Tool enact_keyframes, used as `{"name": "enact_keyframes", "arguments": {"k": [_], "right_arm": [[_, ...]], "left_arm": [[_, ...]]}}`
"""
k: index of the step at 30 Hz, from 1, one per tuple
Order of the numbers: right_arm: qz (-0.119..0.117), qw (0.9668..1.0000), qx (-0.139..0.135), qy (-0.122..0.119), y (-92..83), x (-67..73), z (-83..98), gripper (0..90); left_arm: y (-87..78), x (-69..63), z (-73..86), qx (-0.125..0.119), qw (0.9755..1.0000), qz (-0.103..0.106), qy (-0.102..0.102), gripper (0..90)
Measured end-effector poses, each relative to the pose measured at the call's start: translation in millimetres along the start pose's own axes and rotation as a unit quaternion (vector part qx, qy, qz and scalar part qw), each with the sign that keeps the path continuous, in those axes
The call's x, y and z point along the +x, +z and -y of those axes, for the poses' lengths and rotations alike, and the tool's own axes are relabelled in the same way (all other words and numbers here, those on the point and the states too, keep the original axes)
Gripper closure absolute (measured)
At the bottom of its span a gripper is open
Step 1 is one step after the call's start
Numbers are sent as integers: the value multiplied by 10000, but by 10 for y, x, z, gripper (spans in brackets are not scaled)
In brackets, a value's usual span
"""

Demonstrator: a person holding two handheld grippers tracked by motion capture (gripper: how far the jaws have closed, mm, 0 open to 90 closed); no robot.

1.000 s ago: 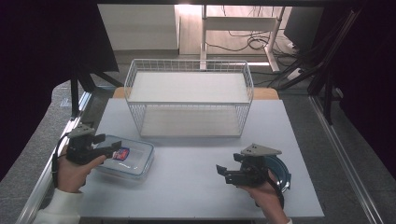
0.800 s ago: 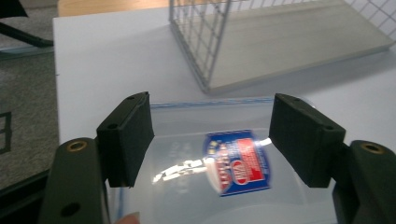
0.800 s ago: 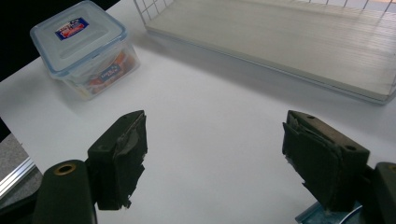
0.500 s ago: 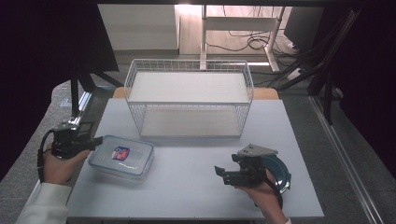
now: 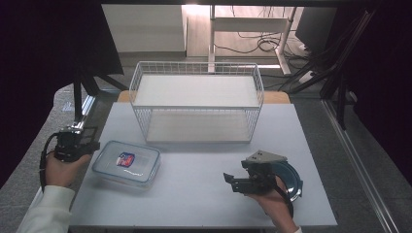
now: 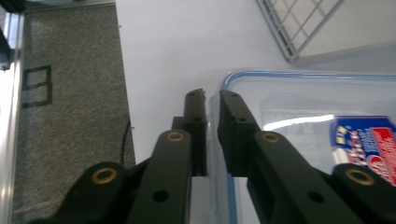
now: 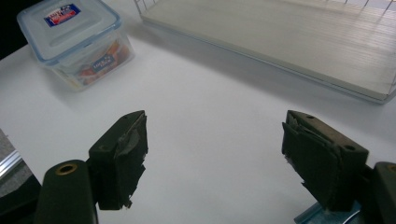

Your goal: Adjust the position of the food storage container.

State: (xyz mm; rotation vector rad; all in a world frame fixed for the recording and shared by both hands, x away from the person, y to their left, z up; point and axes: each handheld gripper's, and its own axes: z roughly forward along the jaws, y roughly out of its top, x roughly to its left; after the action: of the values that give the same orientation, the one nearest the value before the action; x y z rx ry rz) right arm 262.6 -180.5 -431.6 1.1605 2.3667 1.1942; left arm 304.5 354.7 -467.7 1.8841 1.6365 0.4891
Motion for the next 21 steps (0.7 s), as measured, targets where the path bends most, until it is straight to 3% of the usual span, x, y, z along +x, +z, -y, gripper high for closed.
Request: {"name": "enact_keyframes", "arguments": {"k": [3, 10, 13, 15, 19, 21], "right_arm": [[-51, 10000, 38, -32, 24, 23, 10, 214], [-46, 10000, -1, 16, 11, 0, 10, 213], [-7, 10000, 10, 34, 26, -10, 20, 212], [-11, 10000, 38, 9, 40, -2, 23, 212], [-18, 10000, 55, 7, 51, 9, 18, 211], [-17, 10000, 63, -8, 52, 8, 20, 212]], "left_arm": [[70, -2, 0, 229, 9996, -82, 155, 878], [192, 83, 110, 599, 9981, -47, 103, 900], [191, 93, 147, 597, 9982, 72, 72, 900], [173, 96, 149, 620, 9980, 37, 101, 900], [180, 126, 167, 723, 9972, -98, 173, 900], [240, 93, 201, 924, 9950, -81, 376, 900]]}}
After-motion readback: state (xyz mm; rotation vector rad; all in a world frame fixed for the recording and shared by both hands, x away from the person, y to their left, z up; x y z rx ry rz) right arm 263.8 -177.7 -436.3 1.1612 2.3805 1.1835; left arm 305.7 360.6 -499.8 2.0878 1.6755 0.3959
